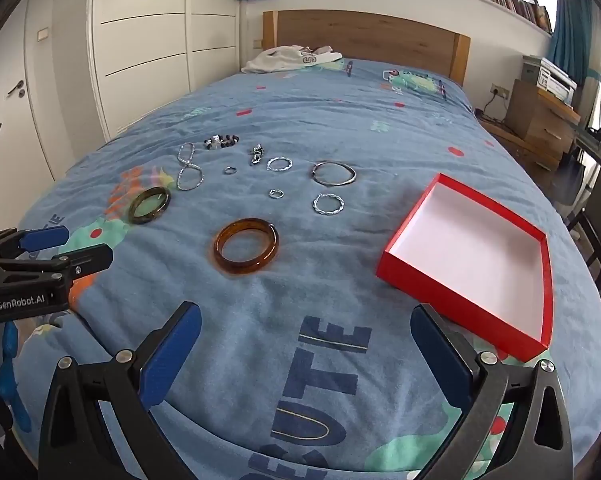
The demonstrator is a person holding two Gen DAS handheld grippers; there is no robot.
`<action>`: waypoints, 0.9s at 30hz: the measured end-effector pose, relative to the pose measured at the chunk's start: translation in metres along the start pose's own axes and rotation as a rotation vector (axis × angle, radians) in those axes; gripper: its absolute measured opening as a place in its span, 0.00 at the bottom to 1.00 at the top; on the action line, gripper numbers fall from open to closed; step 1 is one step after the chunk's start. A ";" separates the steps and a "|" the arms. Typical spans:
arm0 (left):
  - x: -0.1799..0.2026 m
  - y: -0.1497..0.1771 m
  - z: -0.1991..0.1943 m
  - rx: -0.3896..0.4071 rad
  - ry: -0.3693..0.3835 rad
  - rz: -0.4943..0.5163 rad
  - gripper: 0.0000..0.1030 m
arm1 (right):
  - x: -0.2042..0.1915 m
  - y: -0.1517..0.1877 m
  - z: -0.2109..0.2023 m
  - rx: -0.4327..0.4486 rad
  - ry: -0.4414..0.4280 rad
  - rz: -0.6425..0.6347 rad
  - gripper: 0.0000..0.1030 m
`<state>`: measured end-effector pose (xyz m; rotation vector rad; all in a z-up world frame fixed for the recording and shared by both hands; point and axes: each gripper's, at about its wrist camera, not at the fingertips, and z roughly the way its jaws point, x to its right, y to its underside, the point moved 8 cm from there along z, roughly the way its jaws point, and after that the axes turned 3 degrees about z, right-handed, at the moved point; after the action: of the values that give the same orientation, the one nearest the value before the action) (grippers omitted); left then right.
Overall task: Organize jewelry
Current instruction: 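Reach both grippers toward the amber and dark brown bangles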
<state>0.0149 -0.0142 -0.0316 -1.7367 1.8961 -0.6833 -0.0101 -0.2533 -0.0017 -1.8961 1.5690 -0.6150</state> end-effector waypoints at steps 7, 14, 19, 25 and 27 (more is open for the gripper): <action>-0.002 0.001 0.005 0.003 0.019 0.023 0.84 | -0.004 0.000 0.007 -0.008 -0.008 0.036 0.99; -0.014 0.001 0.011 0.008 0.011 -0.001 0.84 | -0.011 -0.002 0.013 -0.010 -0.026 0.043 0.99; -0.025 0.001 0.015 0.011 0.001 -0.022 0.84 | -0.018 -0.003 0.018 -0.011 -0.045 0.037 0.99; -0.036 0.004 0.022 -0.002 -0.016 -0.047 0.84 | -0.027 -0.001 0.025 -0.027 -0.072 0.045 0.99; -0.038 0.004 0.025 -0.010 -0.018 -0.048 0.84 | -0.029 0.002 0.029 -0.047 -0.071 0.033 0.97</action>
<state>0.0310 0.0232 -0.0528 -1.7935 1.8540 -0.6744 0.0026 -0.2209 -0.0232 -1.9012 1.5787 -0.4954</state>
